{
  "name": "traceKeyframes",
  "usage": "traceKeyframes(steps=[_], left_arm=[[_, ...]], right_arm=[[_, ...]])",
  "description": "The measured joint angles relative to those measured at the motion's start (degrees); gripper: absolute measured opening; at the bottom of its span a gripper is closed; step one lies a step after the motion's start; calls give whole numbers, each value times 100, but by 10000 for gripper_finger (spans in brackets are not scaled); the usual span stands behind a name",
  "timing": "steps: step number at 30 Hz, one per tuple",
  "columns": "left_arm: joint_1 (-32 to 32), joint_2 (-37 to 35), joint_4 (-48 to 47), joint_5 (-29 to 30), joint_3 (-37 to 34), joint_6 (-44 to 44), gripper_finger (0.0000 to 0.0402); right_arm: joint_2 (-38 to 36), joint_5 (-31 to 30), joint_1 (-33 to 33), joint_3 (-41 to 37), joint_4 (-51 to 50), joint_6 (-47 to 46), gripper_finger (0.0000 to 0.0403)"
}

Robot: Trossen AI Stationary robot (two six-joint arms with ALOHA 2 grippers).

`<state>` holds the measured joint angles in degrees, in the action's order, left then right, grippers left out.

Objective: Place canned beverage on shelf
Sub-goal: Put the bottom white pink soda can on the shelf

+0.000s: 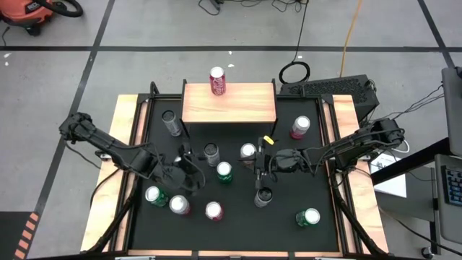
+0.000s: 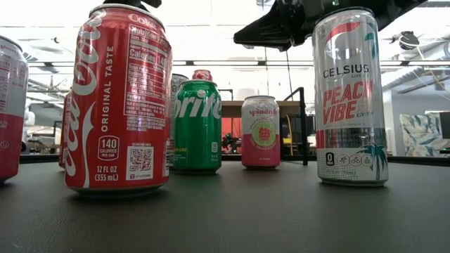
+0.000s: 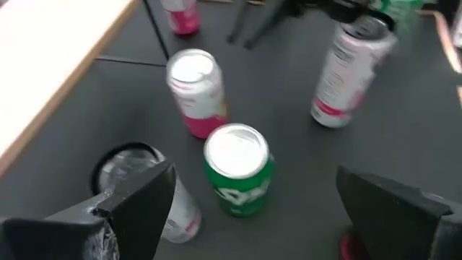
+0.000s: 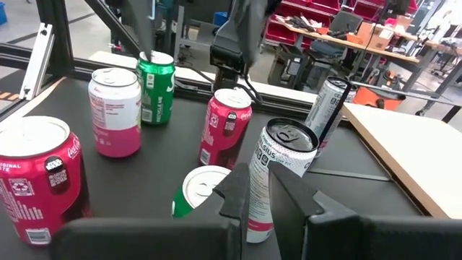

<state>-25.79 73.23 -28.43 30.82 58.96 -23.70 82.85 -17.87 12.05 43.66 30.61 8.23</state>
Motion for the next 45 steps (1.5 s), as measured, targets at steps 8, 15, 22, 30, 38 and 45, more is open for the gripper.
traceKeyframes(steps=[8, 15, 22, 30, 38, 45], left_arm=[[-61, 0, 0, -156, 0, 62, 381], [10, 59, 440, -377, -2, 778, 381], [16, 128, 1182, -384, -2, 1980, 381], [325, 295, 1393, -544, -4, 1641, 381], [954, 644, 1176, -1573, 193, 1591, 381], [1200, 993, 908, -1738, 594, 2245, 381]], right_arm=[[0, 0, 0, 0, -1, 55, 33], [0, 0, 0, 0, -2, 42, 33], [0, 2, 2, 0, -23, -29, 33], [-2, 2, 2, 0, -52, -236, 33], [-501, -7, 30, 9, -508, -314, 33], [-813, -4, 121, 9, -1284, -316, 33]])
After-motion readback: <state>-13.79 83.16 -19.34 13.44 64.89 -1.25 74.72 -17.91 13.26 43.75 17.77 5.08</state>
